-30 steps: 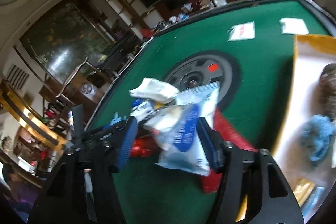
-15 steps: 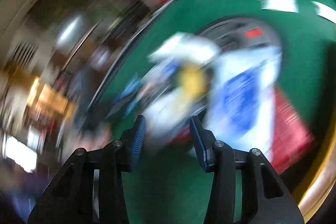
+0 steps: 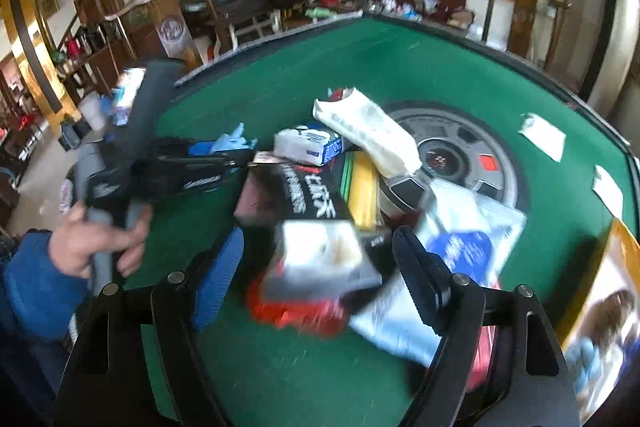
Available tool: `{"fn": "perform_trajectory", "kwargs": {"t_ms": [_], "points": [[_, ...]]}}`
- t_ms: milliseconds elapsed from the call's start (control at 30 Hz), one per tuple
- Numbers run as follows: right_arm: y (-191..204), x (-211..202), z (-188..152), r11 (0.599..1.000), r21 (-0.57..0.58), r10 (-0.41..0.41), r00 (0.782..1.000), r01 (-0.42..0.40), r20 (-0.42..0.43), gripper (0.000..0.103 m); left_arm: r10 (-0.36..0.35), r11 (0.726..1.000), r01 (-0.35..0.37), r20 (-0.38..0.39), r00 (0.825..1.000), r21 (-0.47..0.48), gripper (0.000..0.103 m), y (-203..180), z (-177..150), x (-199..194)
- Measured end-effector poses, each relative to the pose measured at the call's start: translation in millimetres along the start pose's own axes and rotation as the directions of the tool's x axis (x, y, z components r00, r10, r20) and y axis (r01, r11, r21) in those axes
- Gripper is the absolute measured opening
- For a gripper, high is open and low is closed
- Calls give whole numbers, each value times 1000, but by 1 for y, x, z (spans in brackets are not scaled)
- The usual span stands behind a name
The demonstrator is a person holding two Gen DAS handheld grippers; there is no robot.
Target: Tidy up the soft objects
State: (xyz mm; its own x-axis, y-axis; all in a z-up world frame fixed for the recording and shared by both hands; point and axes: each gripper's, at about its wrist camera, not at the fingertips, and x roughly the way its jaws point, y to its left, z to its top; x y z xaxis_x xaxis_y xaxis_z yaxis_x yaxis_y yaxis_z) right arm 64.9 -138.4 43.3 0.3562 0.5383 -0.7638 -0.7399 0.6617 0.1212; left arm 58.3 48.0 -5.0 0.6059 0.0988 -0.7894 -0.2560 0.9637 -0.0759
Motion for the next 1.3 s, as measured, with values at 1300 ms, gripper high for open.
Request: {"fn": "perform_trajectory", "kwargs": {"t_ms": [1300], "points": [[-23, -29, -48, 956, 289, -16, 971, -55, 237, 49, 177, 954, -251, 372, 911, 162, 30, -43, -8, -55]]}}
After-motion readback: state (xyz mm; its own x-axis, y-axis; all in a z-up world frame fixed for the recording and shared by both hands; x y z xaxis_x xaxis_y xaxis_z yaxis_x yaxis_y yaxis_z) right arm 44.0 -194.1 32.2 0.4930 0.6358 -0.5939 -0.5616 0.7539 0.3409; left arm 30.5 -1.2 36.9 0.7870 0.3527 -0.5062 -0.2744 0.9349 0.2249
